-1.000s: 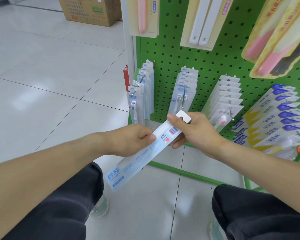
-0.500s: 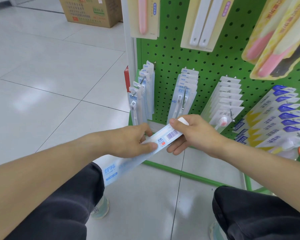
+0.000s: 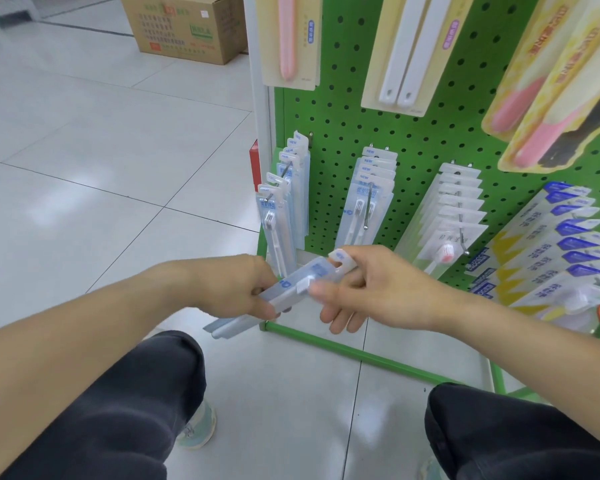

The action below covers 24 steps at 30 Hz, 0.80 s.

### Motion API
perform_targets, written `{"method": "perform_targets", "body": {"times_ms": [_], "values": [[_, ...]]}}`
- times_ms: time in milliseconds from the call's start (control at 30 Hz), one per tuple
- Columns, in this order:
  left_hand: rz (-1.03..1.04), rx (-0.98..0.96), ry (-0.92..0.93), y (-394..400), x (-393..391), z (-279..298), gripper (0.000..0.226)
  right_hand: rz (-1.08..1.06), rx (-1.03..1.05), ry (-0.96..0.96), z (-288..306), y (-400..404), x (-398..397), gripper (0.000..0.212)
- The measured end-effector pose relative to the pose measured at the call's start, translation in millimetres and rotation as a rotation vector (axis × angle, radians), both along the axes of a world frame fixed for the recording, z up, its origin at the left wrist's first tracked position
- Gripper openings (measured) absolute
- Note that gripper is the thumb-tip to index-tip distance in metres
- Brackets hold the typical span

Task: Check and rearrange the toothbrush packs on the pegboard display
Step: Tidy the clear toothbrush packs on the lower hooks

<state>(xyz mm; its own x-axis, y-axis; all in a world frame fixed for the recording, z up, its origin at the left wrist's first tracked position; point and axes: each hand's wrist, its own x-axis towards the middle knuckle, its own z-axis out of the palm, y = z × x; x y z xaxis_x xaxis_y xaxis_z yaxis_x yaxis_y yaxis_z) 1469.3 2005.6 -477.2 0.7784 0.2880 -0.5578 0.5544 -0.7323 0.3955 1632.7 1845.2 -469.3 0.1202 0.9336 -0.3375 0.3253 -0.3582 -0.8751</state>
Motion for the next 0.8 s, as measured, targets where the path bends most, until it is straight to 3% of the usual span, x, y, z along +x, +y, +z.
{"method": "perform_targets", "body": {"times_ms": [67, 133, 300, 367, 800], "values": [[0.083, -0.119, -0.084, 8.1, -6.7, -1.6, 0.024, 0.008, 0.077, -0.061, -3.1, 0.9, 0.5, 0.016], [0.135, -0.210, -0.189, 10.5, -10.0, -3.2, 0.005, -0.086, 0.153, -0.056, -5.0, 6.1, 1.9, 0.008], [0.316, -0.505, -0.534, 8.9, -6.4, 0.4, 0.041, -0.283, 0.286, -0.012, 0.0, 28.2, -6.5, 0.020], [0.385, -0.524, -0.624, 9.2, -4.3, 3.9, 0.042, -0.299, 0.305, -0.017, -1.5, 37.8, -12.8, 0.022], [0.528, -0.480, -0.526, 21.5, -18.1, -3.2, 0.047, -0.260, 0.316, -0.264, -17.8, 77.1, -29.0, 0.027]]}}
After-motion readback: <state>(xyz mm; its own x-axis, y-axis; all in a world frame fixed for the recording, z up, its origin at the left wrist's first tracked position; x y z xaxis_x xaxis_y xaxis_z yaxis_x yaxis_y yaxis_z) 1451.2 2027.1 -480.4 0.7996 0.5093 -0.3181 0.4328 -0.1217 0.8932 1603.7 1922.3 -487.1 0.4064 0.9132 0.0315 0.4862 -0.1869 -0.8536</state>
